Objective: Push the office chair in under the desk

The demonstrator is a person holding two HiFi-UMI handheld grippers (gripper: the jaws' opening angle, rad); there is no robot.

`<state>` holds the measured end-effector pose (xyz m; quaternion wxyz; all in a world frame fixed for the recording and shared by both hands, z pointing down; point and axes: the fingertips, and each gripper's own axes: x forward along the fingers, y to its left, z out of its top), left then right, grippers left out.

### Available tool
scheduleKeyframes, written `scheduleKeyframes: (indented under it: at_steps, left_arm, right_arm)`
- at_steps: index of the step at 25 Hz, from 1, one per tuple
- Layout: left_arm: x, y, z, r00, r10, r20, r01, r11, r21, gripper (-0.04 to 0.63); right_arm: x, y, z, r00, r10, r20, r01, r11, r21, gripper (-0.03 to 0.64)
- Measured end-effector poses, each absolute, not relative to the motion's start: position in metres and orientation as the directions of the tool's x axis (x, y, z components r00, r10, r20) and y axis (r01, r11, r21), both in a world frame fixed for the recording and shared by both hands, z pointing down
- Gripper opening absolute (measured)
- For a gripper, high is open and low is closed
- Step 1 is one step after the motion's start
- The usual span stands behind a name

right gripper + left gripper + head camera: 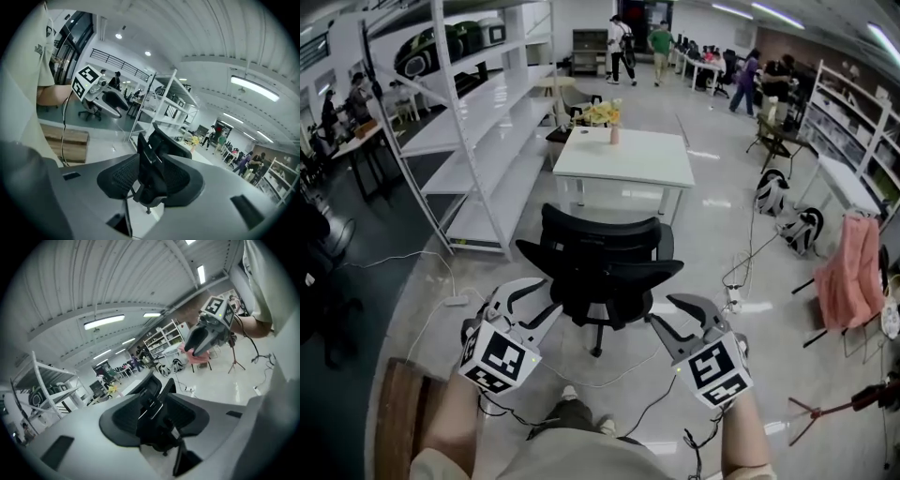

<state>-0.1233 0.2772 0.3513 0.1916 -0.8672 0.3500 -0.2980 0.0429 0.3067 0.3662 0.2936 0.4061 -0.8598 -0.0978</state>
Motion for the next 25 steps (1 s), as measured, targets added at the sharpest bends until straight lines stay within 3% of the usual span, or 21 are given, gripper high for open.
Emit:
scheduleKeyframes:
  at_steps: [5,25]
  left_arm:
    - [-0.113,0.265,0.374,0.598,-0.64,0.482,-0.339,-0.747,-0.571,0.187]
    - [-0.14,0.127,0.478,0.467,-0.577,0.67,-0.159,-0.8,-0.579,0.199]
  right_arm:
    - [0.042,0.284,0.392,-0.507,-0.699,0.505,-0.58,0.709,0.401,0.164]
    - [0.046,0.165,0.484,-0.37,-0.616,0.695,-0.468,0.77,0.433,0.218]
